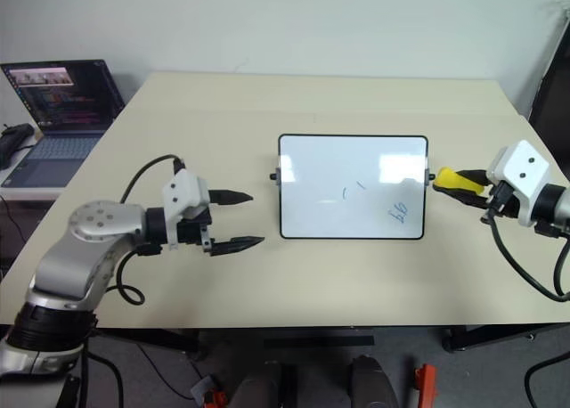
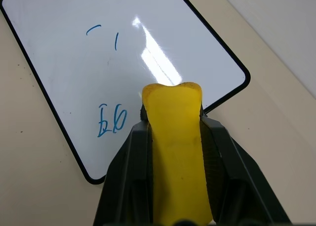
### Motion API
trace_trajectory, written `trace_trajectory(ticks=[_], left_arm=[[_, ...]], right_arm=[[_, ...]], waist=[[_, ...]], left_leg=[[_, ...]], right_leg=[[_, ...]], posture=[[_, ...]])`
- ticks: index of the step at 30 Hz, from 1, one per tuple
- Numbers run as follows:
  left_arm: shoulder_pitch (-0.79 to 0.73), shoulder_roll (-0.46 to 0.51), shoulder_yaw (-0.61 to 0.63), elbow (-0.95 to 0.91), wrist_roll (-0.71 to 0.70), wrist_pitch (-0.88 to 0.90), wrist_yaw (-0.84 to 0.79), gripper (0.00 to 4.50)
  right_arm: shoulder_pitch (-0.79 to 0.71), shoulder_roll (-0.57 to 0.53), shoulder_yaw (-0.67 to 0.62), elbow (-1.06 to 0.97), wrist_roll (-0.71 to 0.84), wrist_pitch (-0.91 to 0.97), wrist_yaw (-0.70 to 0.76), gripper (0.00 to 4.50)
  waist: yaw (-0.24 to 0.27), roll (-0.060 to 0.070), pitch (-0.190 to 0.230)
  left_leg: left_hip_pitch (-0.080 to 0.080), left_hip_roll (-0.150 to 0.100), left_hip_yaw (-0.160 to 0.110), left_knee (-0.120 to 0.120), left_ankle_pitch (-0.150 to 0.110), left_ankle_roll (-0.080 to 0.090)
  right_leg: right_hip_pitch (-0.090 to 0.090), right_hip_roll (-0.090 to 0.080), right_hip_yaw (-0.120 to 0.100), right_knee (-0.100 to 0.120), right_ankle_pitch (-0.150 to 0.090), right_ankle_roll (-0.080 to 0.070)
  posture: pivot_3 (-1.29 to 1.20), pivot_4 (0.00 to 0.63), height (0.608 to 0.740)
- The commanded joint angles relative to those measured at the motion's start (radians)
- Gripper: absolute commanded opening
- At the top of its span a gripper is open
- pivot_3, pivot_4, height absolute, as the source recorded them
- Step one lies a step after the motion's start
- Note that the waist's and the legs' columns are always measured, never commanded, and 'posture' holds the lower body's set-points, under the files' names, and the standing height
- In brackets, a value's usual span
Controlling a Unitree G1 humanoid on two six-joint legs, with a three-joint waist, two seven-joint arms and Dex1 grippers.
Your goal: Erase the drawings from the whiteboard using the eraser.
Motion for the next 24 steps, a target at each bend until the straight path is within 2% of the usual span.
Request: trace_trajectory(ticks=[1,7,11,13,19,24], left_arm=[[-0.016,0.000,0.008,-0.009,-0.002,-0.018,-0.008,4.50],[-0.025,-0.013,0.000,0.000,-0.001,-0.021,-0.011,4.50],[-0.018,-0.023,-0.012,0.000,-0.002,-0.019,-0.018,4.50],[-0.026,-0.028,-0.019,0.001,0.000,-0.018,-0.023,4.50],[-0.036,-0.037,-0.028,-0.011,-0.001,-0.010,-0.023,4.50],[-0.022,-0.033,-0.021,-0.034,-0.008,0.001,-0.015,4.50]], right_arm=[[-0.050,0.037,-0.004,-0.030,0.022,-0.018,-0.023,0.96],[-0.141,0.251,0.157,-0.034,-0.076,-0.081,-0.142,0.96],[-0.242,0.425,0.214,0.131,-0.165,-0.193,-0.294,0.96],[-0.276,0.449,0.251,0.233,-0.237,-0.268,-0.327,0.96],[-0.376,0.512,0.287,0.480,-0.302,-0.417,-0.375,0.96],[-0.387,0.572,0.335,0.609,-0.344,-0.489,-0.371,0.96]], waist=[[-0.001,0.000,0.000],[-0.010,0.000,0.000],[-0.010,0.000,0.000],[-0.009,0.000,0.000],[-0.001,0.000,0.000],[-0.011,-0.001,0.000]], left_leg=[[0.000,0.000,0.000,0.000,0.000,0.000],[0.000,0.001,0.000,0.003,0.000,0.000],[0.000,0.000,0.000,0.005,0.000,0.000],[0.000,0.000,0.000,0.006,0.000,0.000],[-0.001,0.000,-0.001,0.005,0.000,0.000],[0.000,0.000,-0.001,0.005,0.000,0.000]], right_leg=[[0.000,0.000,0.000,0.000,0.000,0.000],[0.000,0.001,0.000,0.003,0.000,0.000],[0.000,0.001,0.001,0.004,0.001,0.001],[0.000,0.001,0.001,0.004,0.001,0.001],[0.000,0.000,0.000,0.004,0.001,0.001],[0.000,0.001,0.000,0.004,0.001,0.001]], posture=[[0.00,0.150,0.740],[0.00,0.150,0.740],[0.00,0.150,0.740],[0.00,0.150,0.740],[0.00,0.150,0.740],[0.00,0.150,0.740]])
